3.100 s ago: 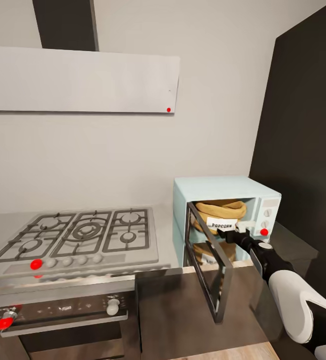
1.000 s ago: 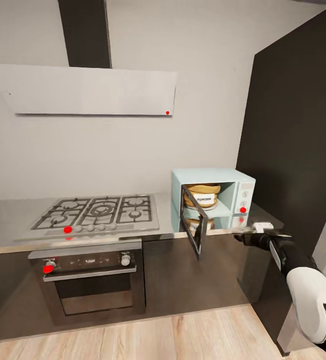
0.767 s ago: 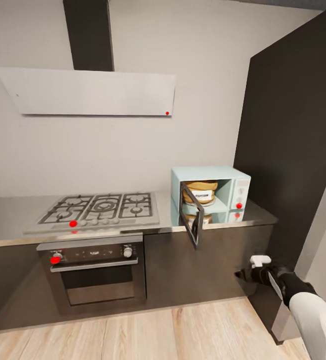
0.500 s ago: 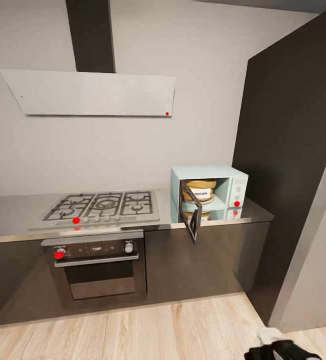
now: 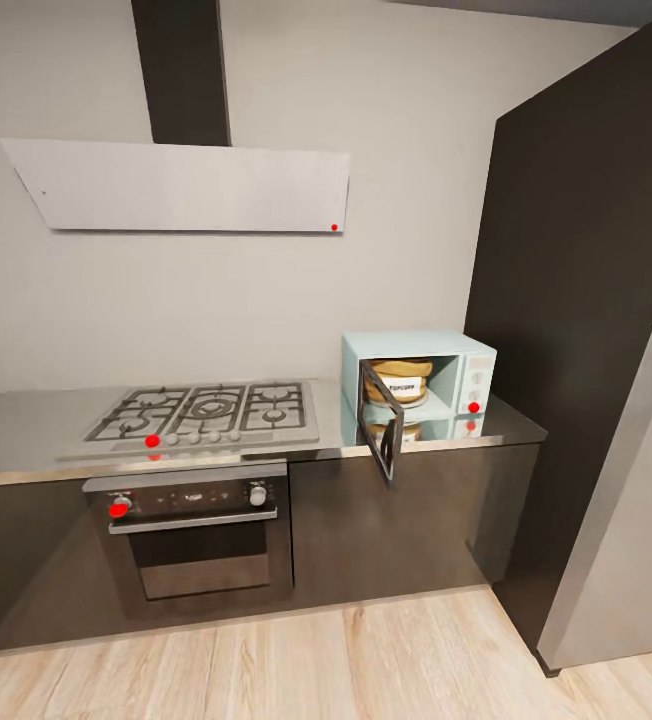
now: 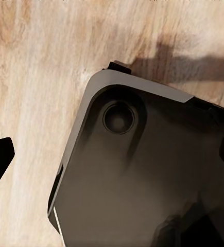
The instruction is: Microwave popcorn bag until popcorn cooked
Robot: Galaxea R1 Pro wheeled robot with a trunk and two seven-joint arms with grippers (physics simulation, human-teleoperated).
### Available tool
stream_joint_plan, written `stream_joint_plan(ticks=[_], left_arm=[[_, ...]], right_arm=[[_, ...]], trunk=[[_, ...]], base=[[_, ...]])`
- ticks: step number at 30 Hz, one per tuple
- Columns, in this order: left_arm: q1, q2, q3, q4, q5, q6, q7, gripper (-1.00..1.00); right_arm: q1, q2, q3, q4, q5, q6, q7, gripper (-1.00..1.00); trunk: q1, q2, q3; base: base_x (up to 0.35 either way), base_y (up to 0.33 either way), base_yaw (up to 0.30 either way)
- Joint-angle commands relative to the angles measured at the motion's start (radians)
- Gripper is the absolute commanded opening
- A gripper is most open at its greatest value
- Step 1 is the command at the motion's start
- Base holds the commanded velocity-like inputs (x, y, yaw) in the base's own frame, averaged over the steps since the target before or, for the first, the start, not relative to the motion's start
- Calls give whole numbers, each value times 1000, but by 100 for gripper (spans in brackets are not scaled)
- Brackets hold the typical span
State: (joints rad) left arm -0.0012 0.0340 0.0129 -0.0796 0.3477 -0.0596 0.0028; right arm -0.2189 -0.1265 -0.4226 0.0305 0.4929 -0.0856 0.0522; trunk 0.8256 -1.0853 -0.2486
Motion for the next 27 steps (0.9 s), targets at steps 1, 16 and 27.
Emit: stream_joint_plan(ticks=[1,16,27], left_arm=[[0,1,1,-2,4,-2,0,100],[0,1,1,0,4,-2,0,100],[0,1,1,0,4,-2,0,100]], right_arm=[[-1,-1,-8,3,7,-5,1,100],[21,-6,-9,3,6,2,1,100],[21,-6,-10,3,5,2,1,100]], trunk=[[0,-1,-1],[0,-1,-1],[0,-1,-1]], base=[[0,0,0],[130,-105,0],[199,-171,0]])
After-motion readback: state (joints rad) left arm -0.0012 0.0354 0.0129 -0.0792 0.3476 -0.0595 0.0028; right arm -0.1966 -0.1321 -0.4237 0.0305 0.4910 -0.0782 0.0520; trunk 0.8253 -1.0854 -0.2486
